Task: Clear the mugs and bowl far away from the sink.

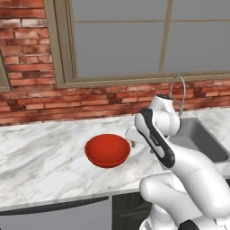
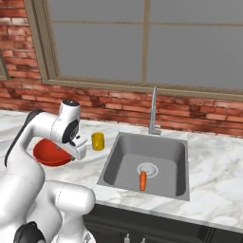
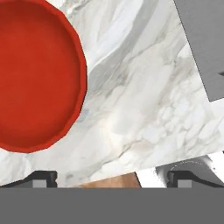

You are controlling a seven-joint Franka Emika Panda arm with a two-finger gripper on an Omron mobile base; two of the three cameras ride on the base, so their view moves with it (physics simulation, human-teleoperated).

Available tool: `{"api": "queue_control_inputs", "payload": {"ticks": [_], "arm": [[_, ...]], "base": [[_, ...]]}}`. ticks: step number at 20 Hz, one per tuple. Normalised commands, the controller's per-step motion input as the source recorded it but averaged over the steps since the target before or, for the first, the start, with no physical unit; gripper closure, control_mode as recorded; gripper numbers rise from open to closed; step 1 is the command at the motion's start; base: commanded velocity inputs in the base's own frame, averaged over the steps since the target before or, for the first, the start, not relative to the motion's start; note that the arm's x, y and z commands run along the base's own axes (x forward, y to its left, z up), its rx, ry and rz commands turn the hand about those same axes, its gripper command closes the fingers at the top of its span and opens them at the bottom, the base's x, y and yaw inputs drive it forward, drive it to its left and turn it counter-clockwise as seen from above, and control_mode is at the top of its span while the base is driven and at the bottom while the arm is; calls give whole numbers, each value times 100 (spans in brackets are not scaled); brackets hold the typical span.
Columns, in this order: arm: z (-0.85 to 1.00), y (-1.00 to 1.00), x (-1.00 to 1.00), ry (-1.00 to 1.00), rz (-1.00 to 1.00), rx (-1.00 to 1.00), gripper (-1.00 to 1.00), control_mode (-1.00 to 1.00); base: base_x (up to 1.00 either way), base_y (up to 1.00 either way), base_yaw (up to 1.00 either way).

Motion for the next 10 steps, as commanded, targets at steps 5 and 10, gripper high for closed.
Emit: {"api": "queue_control_inputs", "payload": {"ticks": [5,10], "arm": [[-8,0,40,0,0,0,-100,-100],[-18,0,29,0,0,0,-100,-100]], "base": [[0,0,0],[0,0,0]]}}
